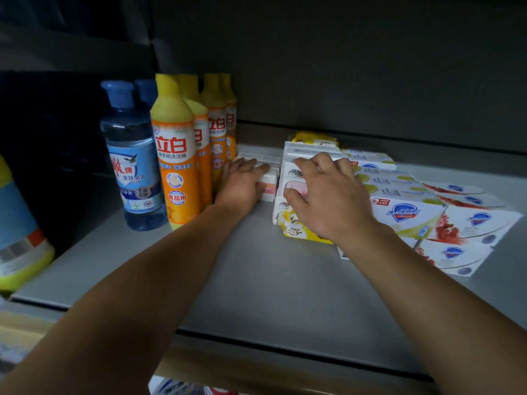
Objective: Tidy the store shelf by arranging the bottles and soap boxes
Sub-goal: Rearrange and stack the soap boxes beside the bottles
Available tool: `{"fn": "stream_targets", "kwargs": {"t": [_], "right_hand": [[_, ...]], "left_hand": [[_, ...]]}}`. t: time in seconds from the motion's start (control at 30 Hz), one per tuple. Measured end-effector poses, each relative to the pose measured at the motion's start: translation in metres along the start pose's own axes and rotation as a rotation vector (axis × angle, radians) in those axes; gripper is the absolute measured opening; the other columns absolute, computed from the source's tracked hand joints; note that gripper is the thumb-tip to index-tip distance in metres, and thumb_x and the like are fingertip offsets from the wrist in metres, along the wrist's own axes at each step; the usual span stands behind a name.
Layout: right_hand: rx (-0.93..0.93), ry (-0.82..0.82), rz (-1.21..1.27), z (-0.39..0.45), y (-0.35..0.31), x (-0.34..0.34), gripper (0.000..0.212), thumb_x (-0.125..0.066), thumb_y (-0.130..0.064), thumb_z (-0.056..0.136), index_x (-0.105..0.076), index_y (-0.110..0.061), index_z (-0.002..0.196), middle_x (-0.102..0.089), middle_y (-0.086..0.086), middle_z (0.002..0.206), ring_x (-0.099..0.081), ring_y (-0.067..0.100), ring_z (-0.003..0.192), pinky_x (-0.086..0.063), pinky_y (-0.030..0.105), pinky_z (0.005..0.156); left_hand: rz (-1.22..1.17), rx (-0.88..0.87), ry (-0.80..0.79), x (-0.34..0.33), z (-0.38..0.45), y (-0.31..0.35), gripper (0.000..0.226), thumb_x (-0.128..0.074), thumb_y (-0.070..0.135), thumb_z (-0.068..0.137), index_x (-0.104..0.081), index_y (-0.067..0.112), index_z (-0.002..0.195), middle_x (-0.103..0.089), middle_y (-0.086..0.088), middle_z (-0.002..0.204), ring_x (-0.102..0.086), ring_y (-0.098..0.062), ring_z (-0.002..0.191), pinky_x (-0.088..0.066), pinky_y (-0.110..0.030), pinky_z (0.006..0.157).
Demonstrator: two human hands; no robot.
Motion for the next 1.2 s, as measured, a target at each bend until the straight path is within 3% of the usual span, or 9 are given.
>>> {"fn": "stream_targets", "kwargs": {"t": [0.33,0.47,0.57,0.67,0.8,0.9,0.97,1.1,1.2], "right_hand": [[0.006,-0.125,0.012,0.001,0.001,0.005,0.062,-0.049,-0.046,0.094,-0.031,-0.026,0.150,-0.037,-0.003,0.144,-0.031,0.027,0.130,-0.040,0.044,0.103],[0.014,-0.178,0.061,0.000,0.003,0.011,0.067,-0.058,-0.039,0.091,-0.032,-0.023,0.151,-0.034,-0.001,0.148,-0.030,0.028,0.135,-0.038,0.044,0.107],[0.029,0.001,0.076,-0.014,-0.006,0.015,0.049,-0.061,-0.031,0.089,-0.050,-0.021,0.136,-0.045,-0.001,0.136,-0.040,0.026,0.126,-0.043,0.046,0.098],[0.050,-0.010,0.043,-0.036,-0.017,0.000,0.038,-0.060,-0.026,0.089,-0.057,-0.019,0.126,-0.052,0.002,0.127,-0.047,0.027,0.117,-0.044,0.044,0.094],[-0.033,-0.173,-0.157,-0.043,-0.017,-0.026,0.056,-0.057,-0.016,0.087,-0.042,-0.014,0.141,-0.045,0.006,0.140,-0.039,0.030,0.126,-0.035,0.039,0.107],[-0.041,-0.110,-0.190,-0.043,-0.026,-0.033,0.059,-0.059,-0.012,0.081,-0.046,-0.016,0.139,-0.047,0.009,0.135,-0.037,0.032,0.129,-0.018,0.042,0.114],[-0.027,-0.018,-0.130,-0.046,-0.030,-0.034,0.059,-0.063,-0.008,0.079,-0.052,-0.020,0.135,-0.049,0.007,0.128,-0.042,0.031,0.122,-0.008,0.039,0.109],[-0.033,0.040,-0.028,-0.048,-0.020,-0.036,0.068,-0.061,0.002,0.075,-0.048,-0.019,0.139,-0.048,0.006,0.133,-0.043,0.030,0.119,-0.029,0.039,0.098],[-0.032,-0.044,-0.117,-0.046,-0.013,-0.040,0.059,-0.060,-0.004,0.078,-0.051,-0.019,0.134,-0.055,0.004,0.127,-0.041,0.031,0.118,-0.031,0.041,0.095]], "left_hand": [[0.051,0.026,-0.101,0.018,-0.005,0.012,0.052,-0.050,0.033,0.099,-0.034,0.033,0.148,-0.027,-0.003,0.159,-0.017,-0.027,0.147,-0.009,-0.046,0.121],[-0.222,0.079,0.019,0.049,-0.039,0.012,0.047,-0.055,0.036,0.095,-0.049,0.021,0.140,-0.048,-0.004,0.146,-0.043,-0.023,0.134,-0.036,-0.039,0.112],[-0.375,0.065,-0.031,0.065,-0.077,0.015,0.042,-0.058,0.034,0.094,-0.057,0.016,0.132,-0.061,-0.006,0.132,-0.062,-0.021,0.112,-0.052,-0.034,0.094],[-0.389,0.015,-0.143,0.070,-0.111,0.021,0.042,-0.061,0.037,0.091,-0.061,0.017,0.128,-0.065,-0.001,0.126,-0.065,-0.018,0.108,-0.051,-0.029,0.092],[-0.383,-0.069,-0.153,0.070,-0.140,0.031,0.038,-0.066,0.035,0.088,-0.065,0.017,0.121,-0.069,-0.003,0.112,-0.066,-0.016,0.097,-0.049,-0.025,0.085],[-0.425,-0.039,-0.129,0.071,-0.139,0.027,0.036,-0.067,0.033,0.087,-0.065,0.018,0.121,-0.070,0.000,0.111,-0.066,-0.014,0.093,-0.049,-0.023,0.082],[-0.475,0.017,-0.119,0.071,-0.137,0.022,0.035,-0.068,0.031,0.087,-0.065,0.019,0.120,-0.070,0.002,0.109,-0.067,-0.012,0.091,-0.049,-0.020,0.082],[-0.519,0.037,-0.133,0.067,-0.136,0.018,0.036,-0.071,0.034,0.084,-0.065,0.022,0.117,-0.066,0.009,0.100,-0.066,-0.008,0.089,-0.044,-0.009,0.071],[-0.525,0.014,-0.132,0.067,-0.134,0.018,0.038,-0.073,0.038,0.081,-0.064,0.023,0.115,-0.064,0.012,0.097,-0.065,-0.005,0.086,-0.042,-0.005,0.068]]}}
Point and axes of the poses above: each hand's wrist, its own z-axis towards the middle knuckle, its own x-axis out of the back of the hand, y = z × x, the point moved 4 cm from there along z, towards the middle knuckle
